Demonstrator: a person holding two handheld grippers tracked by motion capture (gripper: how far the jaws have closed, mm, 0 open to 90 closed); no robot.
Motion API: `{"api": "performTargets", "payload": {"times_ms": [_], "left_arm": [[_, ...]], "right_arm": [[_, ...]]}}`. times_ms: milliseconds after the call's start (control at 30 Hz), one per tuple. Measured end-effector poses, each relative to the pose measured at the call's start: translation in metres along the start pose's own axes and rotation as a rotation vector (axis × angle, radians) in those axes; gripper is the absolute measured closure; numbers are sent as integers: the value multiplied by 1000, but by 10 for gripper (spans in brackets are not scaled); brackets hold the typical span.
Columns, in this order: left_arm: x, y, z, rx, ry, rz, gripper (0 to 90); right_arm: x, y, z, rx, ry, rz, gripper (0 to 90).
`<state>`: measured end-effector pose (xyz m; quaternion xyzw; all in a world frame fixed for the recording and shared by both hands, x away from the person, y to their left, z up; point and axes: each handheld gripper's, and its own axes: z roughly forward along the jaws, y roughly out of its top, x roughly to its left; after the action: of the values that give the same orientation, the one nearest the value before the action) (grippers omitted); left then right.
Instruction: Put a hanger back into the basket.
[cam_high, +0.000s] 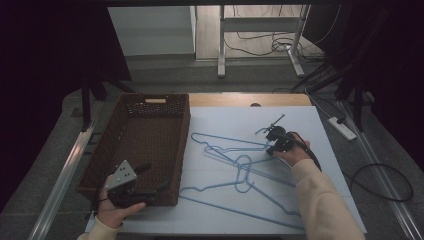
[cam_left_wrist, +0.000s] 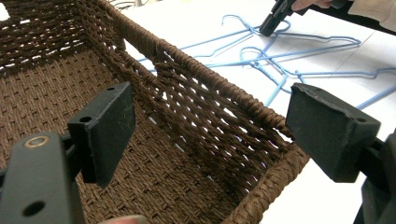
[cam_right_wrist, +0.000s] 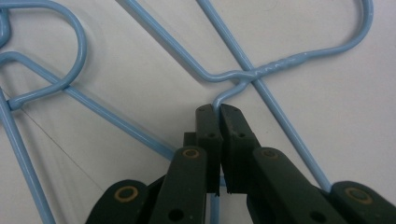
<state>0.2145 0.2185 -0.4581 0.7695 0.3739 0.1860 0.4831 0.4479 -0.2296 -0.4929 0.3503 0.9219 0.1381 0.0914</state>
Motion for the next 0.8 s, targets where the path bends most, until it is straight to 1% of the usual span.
{"api": "performTargets", "payload": {"times_ms": [133,200,233,367,500,633,667,733,800], "left_arm": [[-1,0,-1,-2,1,0,169],[-1,1,-1,-4,2,2,169],[-1,1,-1,-5,2,2,169],[-1,2,-2,-8,2,2,170],[-3,3,-1,-8,-1,5,171],[-5,6,-3,-14,3,11,171],[-5,6,-3,-14,3,11,171],[-6,8,-4,-14,4,17,171],[-7,9,-4,-16,5,20,171]], "right_arm": [[4,0,-3,-11,-30,-11,873],[6,0,-8,-44,-43,-12,873],[7,0,-12,-73,-47,-17,873],[13,-2,-25,-134,-68,-41,874],[16,-6,-39,-204,-67,-56,875],[19,-11,-52,-257,-69,-69,875],[19,-11,-52,-257,-69,-69,875],[21,-16,-60,-289,-64,-74,876],[22,-20,-67,-312,-73,-77,876]]}}
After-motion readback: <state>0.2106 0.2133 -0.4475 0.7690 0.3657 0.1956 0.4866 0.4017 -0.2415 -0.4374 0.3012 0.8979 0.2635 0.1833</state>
